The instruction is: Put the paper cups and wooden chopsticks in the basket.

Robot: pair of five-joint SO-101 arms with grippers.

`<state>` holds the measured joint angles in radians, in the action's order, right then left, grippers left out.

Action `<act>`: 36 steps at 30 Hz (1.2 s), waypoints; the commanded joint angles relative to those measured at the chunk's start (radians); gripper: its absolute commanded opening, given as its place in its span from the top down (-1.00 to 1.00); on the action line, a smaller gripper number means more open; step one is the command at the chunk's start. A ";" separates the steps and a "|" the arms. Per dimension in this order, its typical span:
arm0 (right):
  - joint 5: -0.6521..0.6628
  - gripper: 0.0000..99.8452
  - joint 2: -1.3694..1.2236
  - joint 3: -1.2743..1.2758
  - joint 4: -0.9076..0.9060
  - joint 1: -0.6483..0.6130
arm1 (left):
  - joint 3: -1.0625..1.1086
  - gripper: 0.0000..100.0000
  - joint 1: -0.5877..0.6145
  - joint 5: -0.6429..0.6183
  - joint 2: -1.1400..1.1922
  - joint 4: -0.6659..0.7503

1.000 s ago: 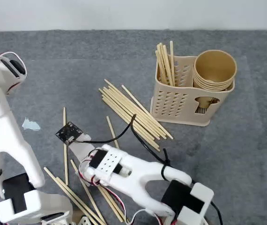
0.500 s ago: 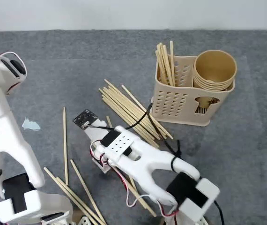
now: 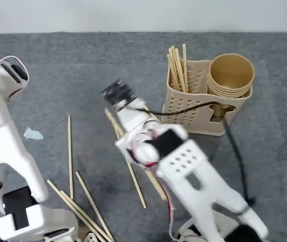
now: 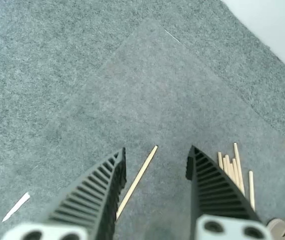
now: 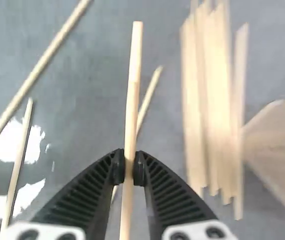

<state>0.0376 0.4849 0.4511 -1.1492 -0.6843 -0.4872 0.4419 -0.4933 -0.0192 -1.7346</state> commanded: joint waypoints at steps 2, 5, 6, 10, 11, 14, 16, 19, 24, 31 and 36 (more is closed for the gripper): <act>0.015 0.98 0.150 -0.169 -0.005 0.105 | 0.045 0.62 -0.003 0.011 -0.037 -0.009; 0.014 0.98 0.163 -0.288 -0.004 0.182 | 0.064 0.62 0.002 0.011 -0.037 0.008; 0.014 0.98 0.163 -0.325 0.004 0.208 | 0.064 0.62 0.002 0.011 -0.037 0.008; 0.018 0.98 0.171 -0.433 0.090 0.308 | 0.064 0.62 0.002 0.011 -0.044 0.008; 0.020 0.98 0.173 -0.445 0.133 0.335 | 0.064 0.62 0.002 0.011 -0.044 0.008; 0.020 0.98 0.170 -0.451 0.286 0.414 | 0.064 0.62 0.002 0.011 -0.044 0.006; 0.020 0.98 0.162 -0.450 0.384 0.449 | 0.064 0.62 0.002 0.011 -0.038 0.005; 0.018 0.98 0.163 -0.416 0.538 0.483 | 0.064 0.62 0.002 0.011 -0.037 0.005; 0.020 0.98 0.162 -0.344 0.728 0.515 | 0.064 0.62 0.002 0.011 -0.037 0.005; 0.100 0.98 0.174 -0.023 0.984 0.513 | 0.064 0.62 0.002 0.011 -0.037 0.005; 0.130 0.86 0.165 0.152 1.067 0.515 | 0.064 0.62 0.002 0.011 -0.038 0.005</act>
<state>0.1527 0.6168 0.5646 -0.1289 -0.1811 -0.4166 0.4419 -0.4933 -0.0192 -1.7346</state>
